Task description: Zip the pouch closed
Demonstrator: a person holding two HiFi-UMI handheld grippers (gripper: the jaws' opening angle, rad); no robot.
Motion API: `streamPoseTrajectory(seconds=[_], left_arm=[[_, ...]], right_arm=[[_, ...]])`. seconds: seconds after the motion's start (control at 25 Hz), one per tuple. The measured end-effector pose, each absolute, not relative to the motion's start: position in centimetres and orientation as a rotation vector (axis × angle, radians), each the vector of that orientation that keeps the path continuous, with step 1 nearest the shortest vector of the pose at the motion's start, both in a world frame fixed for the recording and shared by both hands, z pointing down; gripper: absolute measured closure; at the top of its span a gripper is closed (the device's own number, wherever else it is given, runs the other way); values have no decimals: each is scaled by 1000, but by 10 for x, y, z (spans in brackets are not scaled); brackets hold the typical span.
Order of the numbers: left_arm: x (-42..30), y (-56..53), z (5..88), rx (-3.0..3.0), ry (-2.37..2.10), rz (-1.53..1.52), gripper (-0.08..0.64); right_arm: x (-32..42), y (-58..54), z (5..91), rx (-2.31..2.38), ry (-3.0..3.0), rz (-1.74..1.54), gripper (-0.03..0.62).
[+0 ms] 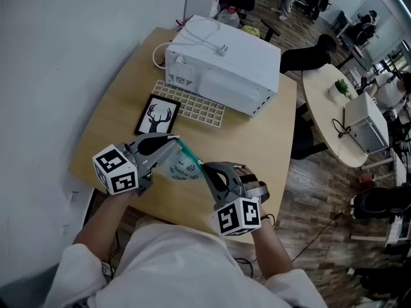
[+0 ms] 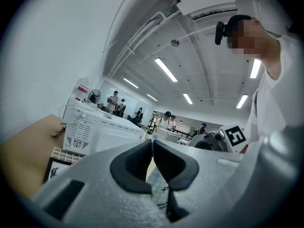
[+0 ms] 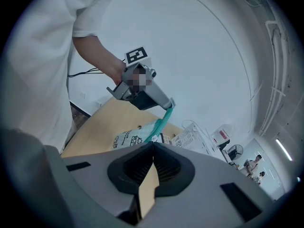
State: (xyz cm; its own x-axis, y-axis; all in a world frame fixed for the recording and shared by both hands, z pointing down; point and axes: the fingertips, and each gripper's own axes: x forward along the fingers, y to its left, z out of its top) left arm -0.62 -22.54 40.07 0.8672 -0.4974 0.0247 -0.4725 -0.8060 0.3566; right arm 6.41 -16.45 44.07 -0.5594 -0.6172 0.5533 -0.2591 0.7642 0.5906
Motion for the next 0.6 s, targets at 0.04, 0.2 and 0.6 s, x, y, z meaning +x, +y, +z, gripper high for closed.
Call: streamPoseTrajectory(seconds=[0.04,0.2,0.6], left_arm=[[-7,-226,400,2697,-719,-89,537],[-6,-224,399,2723,-732,-71,537],[-19,-226,400,2746,-801,-46,537]], right_arm=[[66,-165,442,659,-2165,-569,591],[69,-165,444,667,-2169,-551,591],[88,-163,453,689,-2150,-494,591]])
